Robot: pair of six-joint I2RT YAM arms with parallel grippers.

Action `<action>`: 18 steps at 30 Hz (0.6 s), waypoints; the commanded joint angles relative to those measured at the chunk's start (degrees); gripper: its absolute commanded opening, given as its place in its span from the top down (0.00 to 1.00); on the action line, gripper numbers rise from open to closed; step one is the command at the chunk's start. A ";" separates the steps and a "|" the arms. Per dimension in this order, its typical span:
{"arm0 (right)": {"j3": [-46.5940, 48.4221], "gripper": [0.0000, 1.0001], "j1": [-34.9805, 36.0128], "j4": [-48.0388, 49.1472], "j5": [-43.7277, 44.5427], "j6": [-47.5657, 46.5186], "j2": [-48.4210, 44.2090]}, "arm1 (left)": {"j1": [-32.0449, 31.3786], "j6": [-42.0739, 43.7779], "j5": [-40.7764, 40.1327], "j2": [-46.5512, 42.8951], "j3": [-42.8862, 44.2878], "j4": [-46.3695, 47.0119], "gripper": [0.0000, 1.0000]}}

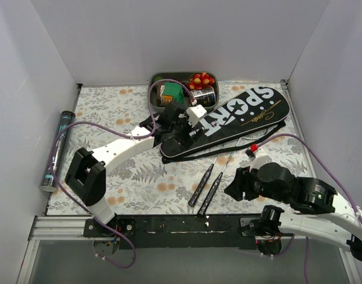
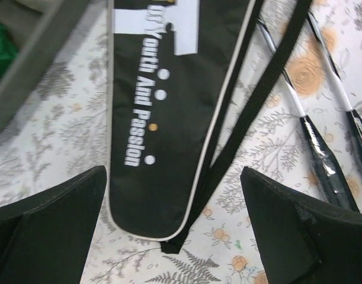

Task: Pack up the badminton gear

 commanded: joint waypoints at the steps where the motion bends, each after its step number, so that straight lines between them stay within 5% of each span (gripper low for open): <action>1: 2.47 0.40 0.15 -7.84 3.95 5.57 -4.87 | -2.36 2.18 7.93 2.83 -0.71 -0.47 0.02; 10: -0.16 0.43 0.15 -7.59 2.46 8.57 -5.68 | -7.02 2.80 9.51 8.98 -2.81 2.60 0.02; 18: -0.51 0.44 0.15 -5.83 2.81 8.39 -4.54 | -7.11 5.35 2.85 9.60 -6.76 8.84 0.02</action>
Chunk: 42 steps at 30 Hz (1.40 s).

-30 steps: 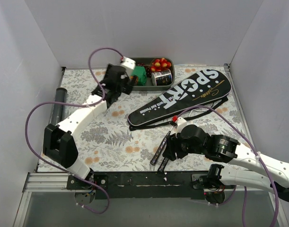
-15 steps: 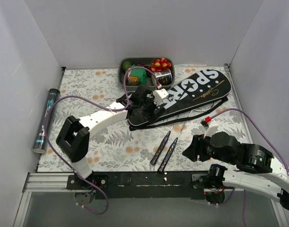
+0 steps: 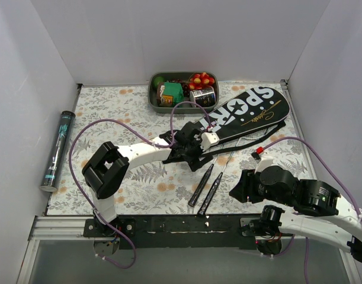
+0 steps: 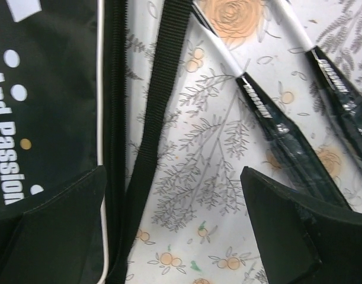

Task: Pack up the badminton gear

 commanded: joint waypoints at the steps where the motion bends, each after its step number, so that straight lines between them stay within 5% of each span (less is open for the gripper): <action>1: -0.32 0.44 0.23 2.02 1.06 0.72 0.36 | 0.32 2.81 -5.20 -0.74 -1.54 6.64 0.02; 25: -3.39 0.58 0.15 4.22 0.36 0.45 -0.52 | 2.78 6.77 -11.81 3.49 0.56 10.69 0.54; 35: -4.10 0.59 0.15 5.36 -0.17 0.10 0.36 | 2.96 7.12 -12.07 2.52 1.18 10.61 0.55; 39: -4.36 0.64 0.15 5.45 -0.26 0.10 -0.17 | 3.13 7.12 -11.89 2.52 1.70 10.17 0.73; 42: -4.62 0.65 0.15 5.45 -0.26 0.02 -0.43 | 3.22 7.39 -12.16 2.34 2.05 10.08 0.75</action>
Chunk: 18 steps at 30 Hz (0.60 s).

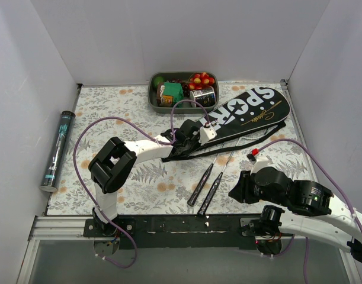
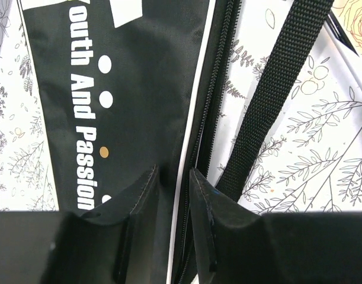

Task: Pack up the badminton gear

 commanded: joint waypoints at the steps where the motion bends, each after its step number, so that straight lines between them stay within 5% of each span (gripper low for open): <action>1: -0.73 0.65 0.06 2.11 0.38 -0.03 -0.52 | 0.46 0.70 -0.51 -2.53 2.62 0.26 0.75; 11: -1.70 0.64 0.15 2.28 -0.15 0.24 -0.96 | 0.90 0.96 -1.56 -0.60 2.80 1.05 0.91; 13: -1.96 0.63 0.23 2.28 -0.15 0.41 -1.05 | 0.99 0.96 -2.52 -0.25 2.28 1.93 1.00; 18: -3.02 0.56 0.15 2.81 1.69 2.25 -1.14 | 0.99 0.00 -5.86 0.28 1.30 5.45 1.00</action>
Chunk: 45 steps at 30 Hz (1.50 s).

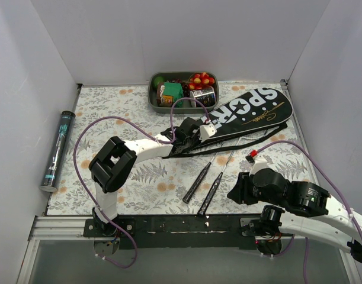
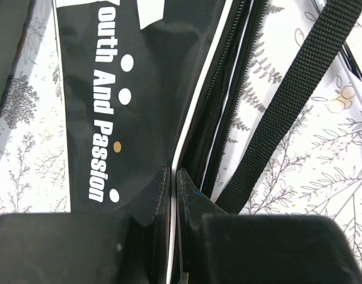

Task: Pack up the badminton gear

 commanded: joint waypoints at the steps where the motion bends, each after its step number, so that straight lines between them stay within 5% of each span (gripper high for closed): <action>1: -0.97 0.54 0.23 2.02 2.50 2.28 0.00 | 0.47 -1.33 -4.03 0.23 0.82 4.07 1.00; 7: 1.75 0.50 0.06 -3.76 10.76 7.11 3.60 | 1.35 -8.28 -3.42 -0.11 6.36 -4.36 1.00; 13: 4.13 0.49 0.15 -8.86 16.83 11.68 1.68 | 1.35 -13.37 -0.80 -8.36 2.69 -7.61 1.00; 29: -0.35 0.51 0.15 -10.72 14.37 14.94 -2.72 | 1.00 -23.40 -3.50 -19.62 18.41 -29.75 1.00; 45: 0.36 0.41 0.06 -6.77 25.53 13.36 11.16 | 2.75 -36.67 -11.50 -40.19 6.98 -37.59 1.00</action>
